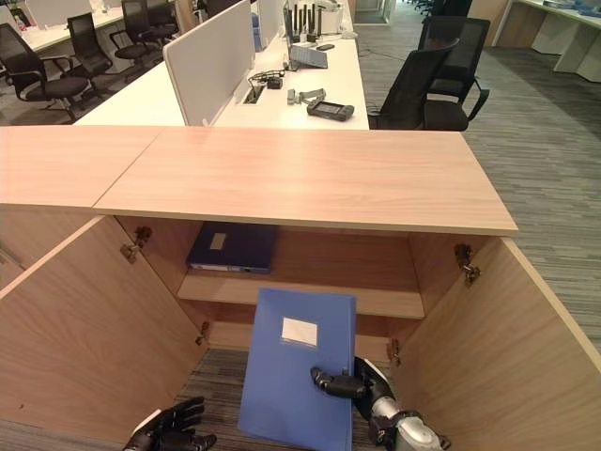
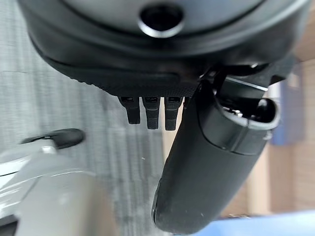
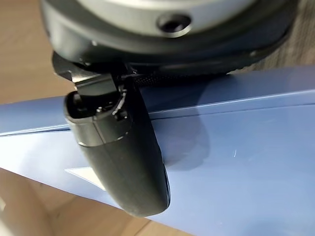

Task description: Put the empty folder in the office cabinet

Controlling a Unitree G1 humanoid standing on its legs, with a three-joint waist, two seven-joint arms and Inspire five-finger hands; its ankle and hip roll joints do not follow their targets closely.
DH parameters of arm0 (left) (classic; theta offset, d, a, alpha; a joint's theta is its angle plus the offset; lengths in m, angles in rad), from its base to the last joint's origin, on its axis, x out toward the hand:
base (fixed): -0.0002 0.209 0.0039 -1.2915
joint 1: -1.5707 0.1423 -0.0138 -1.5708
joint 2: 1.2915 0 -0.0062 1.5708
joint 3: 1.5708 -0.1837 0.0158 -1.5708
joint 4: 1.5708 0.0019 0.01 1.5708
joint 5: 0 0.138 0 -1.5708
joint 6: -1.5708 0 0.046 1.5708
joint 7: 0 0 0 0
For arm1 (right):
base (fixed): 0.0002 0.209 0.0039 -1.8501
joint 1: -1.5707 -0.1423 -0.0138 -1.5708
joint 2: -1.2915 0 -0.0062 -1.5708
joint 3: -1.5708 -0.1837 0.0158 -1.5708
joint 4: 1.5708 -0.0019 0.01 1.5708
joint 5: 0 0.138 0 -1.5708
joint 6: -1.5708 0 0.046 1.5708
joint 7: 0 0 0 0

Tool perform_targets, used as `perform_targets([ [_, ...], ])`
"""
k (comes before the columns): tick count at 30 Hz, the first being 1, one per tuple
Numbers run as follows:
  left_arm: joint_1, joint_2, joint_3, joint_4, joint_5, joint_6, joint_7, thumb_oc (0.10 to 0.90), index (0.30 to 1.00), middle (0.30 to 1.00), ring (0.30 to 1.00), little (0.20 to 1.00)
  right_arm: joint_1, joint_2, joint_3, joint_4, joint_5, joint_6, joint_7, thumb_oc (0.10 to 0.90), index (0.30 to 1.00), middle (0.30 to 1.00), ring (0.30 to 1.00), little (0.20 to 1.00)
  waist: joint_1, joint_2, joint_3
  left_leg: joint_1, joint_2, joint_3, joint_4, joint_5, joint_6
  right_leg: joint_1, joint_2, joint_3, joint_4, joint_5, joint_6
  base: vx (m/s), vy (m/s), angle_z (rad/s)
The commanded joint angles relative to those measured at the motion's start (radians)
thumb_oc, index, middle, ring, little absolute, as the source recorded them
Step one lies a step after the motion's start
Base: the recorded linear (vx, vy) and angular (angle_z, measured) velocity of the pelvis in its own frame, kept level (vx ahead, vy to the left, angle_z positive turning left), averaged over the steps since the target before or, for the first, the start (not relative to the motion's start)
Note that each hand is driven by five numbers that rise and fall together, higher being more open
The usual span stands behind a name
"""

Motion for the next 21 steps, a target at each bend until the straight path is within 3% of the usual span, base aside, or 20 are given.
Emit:
perform_targets([
  [1,-0.118,-0.002,-0.026,0.043,0.047,-0.061,0.032,0.800,0.900,0.900,0.900,0.900,-0.122,0.055,-0.080,-0.041,0.151,-0.136,-0.030,0.400,0.300,0.300,0.300,0.300,-0.002,0.007,-0.004,0.058,-0.025,0.017,-0.002,-0.106,0.012,-0.005,0.012,0.030,0.058,-0.123,0.016,0.02,-0.039,0.03],
  [9,-0.151,-0.050,-0.055,0.145,0.024,-0.055,0.088,0.800,0.900,0.900,0.900,0.900,-0.211,0.097,-0.192,0.047,0.346,-0.211,-0.128,0.400,0.300,0.300,0.300,0.300,-0.005,0.039,0.015,0.042,-0.018,0.022,0.001,-0.099,0.001,-0.022,0.022,0.046,0.044,-0.124,0.009,0.01,-0.050,0.00],
  [15,-0.160,-0.060,-0.042,0.206,0.025,-0.049,0.100,0.800,0.900,0.900,0.900,0.900,-0.208,0.090,-0.239,0.068,0.370,-0.235,-0.148,0.400,0.300,0.300,0.300,0.300,-0.013,0.048,0.031,0.025,0.007,0.021,0.044,-0.102,-0.016,-0.026,0.035,0.056,0.057,-0.147,-0.004,0.00,-0.073,-0.01],
  [17,-0.167,-0.050,-0.033,0.222,0.035,-0.044,0.099,0.800,0.900,0.900,0.900,0.900,-0.190,0.082,-0.248,0.066,0.373,-0.239,-0.140,0.400,0.300,0.300,0.300,0.300,-0.010,0.033,0.066,-0.063,0.022,0.013,0.201,-0.093,-0.049,-0.017,0.038,0.059,0.062,-0.163,-0.029,-0.10,-0.146,0.08],
  [18,-0.168,-0.046,-0.018,0.229,0.040,-0.041,0.104,0.800,0.900,0.900,0.900,0.900,-0.182,0.074,-0.252,0.072,0.363,-0.235,-0.138,0.400,0.300,0.300,0.300,0.300,-0.009,0.019,0.086,-0.125,0.023,-0.004,0.309,-0.056,-0.066,0.002,0.040,0.056,0.059,-0.168,-0.049,-0.07,-0.109,0.23],
  [20,-0.174,-0.045,-0.006,0.241,0.036,-0.040,0.113,0.800,0.900,0.900,0.900,0.900,-0.179,0.076,-0.257,0.071,0.361,-0.233,-0.141,0.400,0.300,0.300,0.300,0.300,-0.008,0.009,0.099,-0.187,0.028,-0.007,0.336,-0.028,-0.061,0.019,0.036,0.049,0.054,-0.175,-0.053,0.07,-0.043,0.35],
  [21,-0.169,-0.047,0.000,0.245,0.027,-0.035,0.112,0.800,0.900,0.900,0.900,0.900,-0.175,0.078,-0.265,0.068,0.365,-0.229,-0.143,0.400,0.300,0.300,0.300,0.300,0.002,-0.003,0.097,-0.232,0.014,0.001,0.284,-0.036,-0.045,0.028,0.034,0.050,0.052,-0.184,-0.047,0.15,-0.008,0.27],
])
